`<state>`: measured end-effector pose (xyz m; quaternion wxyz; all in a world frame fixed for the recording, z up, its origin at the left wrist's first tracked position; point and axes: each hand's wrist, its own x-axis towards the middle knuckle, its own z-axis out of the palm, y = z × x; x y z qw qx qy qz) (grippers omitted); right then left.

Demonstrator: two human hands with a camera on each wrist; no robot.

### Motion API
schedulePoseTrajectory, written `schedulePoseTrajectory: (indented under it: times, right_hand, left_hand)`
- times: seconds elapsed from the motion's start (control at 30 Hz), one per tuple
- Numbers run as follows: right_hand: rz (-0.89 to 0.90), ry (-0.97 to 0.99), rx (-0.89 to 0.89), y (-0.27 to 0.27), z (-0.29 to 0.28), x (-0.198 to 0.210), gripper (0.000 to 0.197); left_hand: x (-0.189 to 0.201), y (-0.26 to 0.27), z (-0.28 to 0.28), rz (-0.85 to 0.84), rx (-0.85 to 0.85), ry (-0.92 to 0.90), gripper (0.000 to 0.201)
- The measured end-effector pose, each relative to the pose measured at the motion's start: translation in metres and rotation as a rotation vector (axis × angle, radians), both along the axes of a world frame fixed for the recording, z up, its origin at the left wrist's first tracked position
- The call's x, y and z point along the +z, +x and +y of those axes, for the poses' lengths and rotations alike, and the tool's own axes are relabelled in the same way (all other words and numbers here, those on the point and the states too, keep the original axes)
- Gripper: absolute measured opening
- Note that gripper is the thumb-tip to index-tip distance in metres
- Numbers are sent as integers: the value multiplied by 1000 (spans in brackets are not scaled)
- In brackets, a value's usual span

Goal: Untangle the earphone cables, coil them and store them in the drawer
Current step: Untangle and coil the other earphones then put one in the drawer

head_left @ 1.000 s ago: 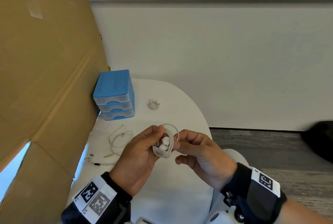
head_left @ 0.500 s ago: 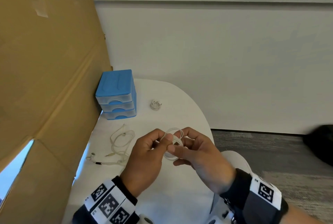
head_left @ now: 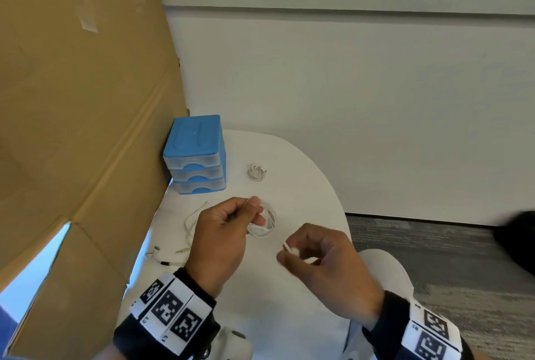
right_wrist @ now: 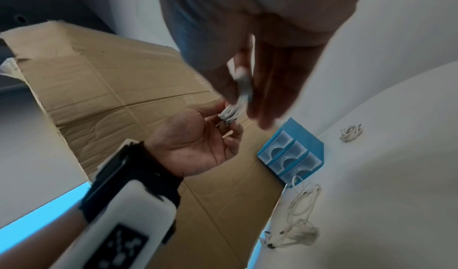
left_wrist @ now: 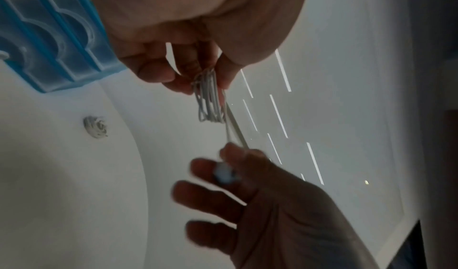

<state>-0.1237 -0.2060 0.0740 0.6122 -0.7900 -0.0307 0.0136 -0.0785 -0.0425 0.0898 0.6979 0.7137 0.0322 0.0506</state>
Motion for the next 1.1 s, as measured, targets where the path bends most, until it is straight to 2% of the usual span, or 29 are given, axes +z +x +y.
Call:
schedulePoseTrajectory:
  times: [0.07,0.13,0.23,0.37,0.5,0.63,0.73,0.83,0.87,0.93,1.03,1.1]
  right_hand:
    - [30,-62,33,3,-2,5,17]
    - [14,-4,32,11,-2,12,25]
    - [32,79,52,21,5,21,8]
    - [150,180,108,33,7,17,6]
    - [116,163,82,41,3,13,10]
    - [125,240,1,60,-2,8,9]
    - [122,184,19,79,0,1,9]
    - [128,96,82,99,8,-8,8]
    - [137,74,109,104,11,-11,8]
    - [188,90,176,113,16,-17,10]
    - [304,309,293,118,19,-22,11]
    - [361,454,341,118,19,-24,12]
  left_hand:
    - [3,0,1,-34,-78,61,22]
    - [3,-2,0,-51,-173,125,23]
    - [3,-4,-2,-74,-232,148,22]
    - [2,-1,3,-76,-179,141,20]
    - [-7,3,5,2,-147,87,17]
    - [-19,11,9,92,-102,62,15]
    - [-30,19,17,147,-72,94,7]
    - [-41,26,19,212,-24,131,11]
    - [-44,29,20,253,-10,94,13]
    - [-45,35,23,372,-29,-96,12]
    - [-38,40,29,516,-151,-465,13]
    - [-36,42,33,561,-220,-585,14]
